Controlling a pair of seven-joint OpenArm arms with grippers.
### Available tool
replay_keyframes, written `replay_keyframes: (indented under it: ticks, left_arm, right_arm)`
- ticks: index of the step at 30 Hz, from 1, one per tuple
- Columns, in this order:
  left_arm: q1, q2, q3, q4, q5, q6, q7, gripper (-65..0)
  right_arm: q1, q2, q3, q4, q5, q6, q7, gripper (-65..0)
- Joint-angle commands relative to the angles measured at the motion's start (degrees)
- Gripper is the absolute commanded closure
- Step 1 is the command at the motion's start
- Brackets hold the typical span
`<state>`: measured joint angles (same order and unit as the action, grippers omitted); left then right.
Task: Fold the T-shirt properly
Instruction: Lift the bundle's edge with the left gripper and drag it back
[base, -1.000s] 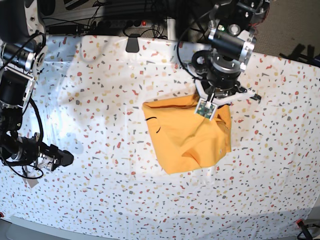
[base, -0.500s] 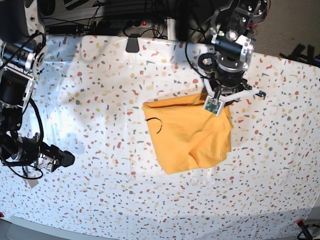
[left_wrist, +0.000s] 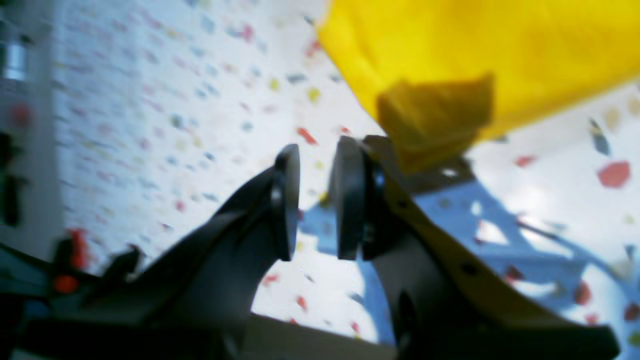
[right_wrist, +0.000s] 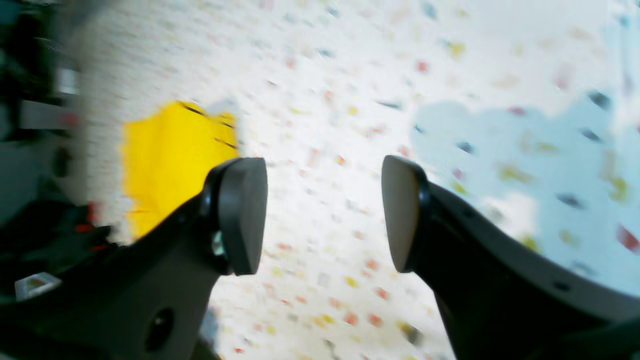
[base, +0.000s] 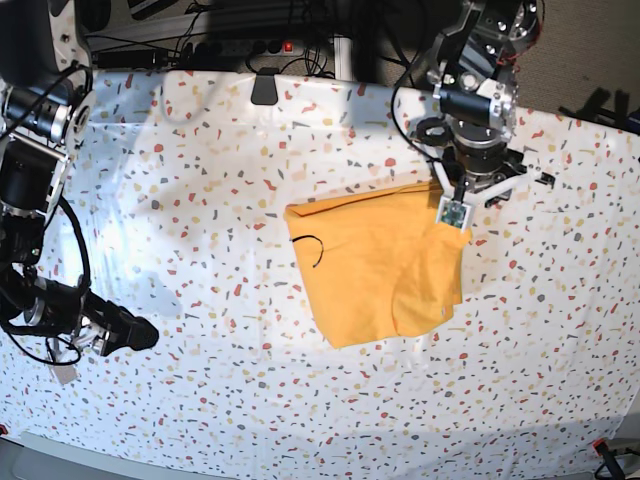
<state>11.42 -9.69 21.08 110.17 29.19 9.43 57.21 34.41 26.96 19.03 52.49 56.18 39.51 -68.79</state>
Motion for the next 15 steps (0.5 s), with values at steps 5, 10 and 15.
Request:
replay_keyframes:
  ticks: [5, 10, 15]
  left_arm:
    - [-0.66, 0.02, -0.02, 10.08, 2.38, 0.7, -0.26, -12.7]
    - [-0.66, 0.0, -0.04, 21.42, -7.28, 0.66, -3.69, -12.7]
    - [-0.66, -0.02, -0.04, 19.56, -17.64, -0.11, -5.7, -12.7]
  right_arm:
    - [2.1, -2.51, 0.07, 0.92, 5.97, 0.49, 5.14, -36.0]
    - [3.52, -11.54, 0.0, 0.92, 0.35, 0.49, 5.38, -35.9]
    - [6.86, -21.27, -5.18, 0.92, -7.34, 0.49, 8.76, -35.9]
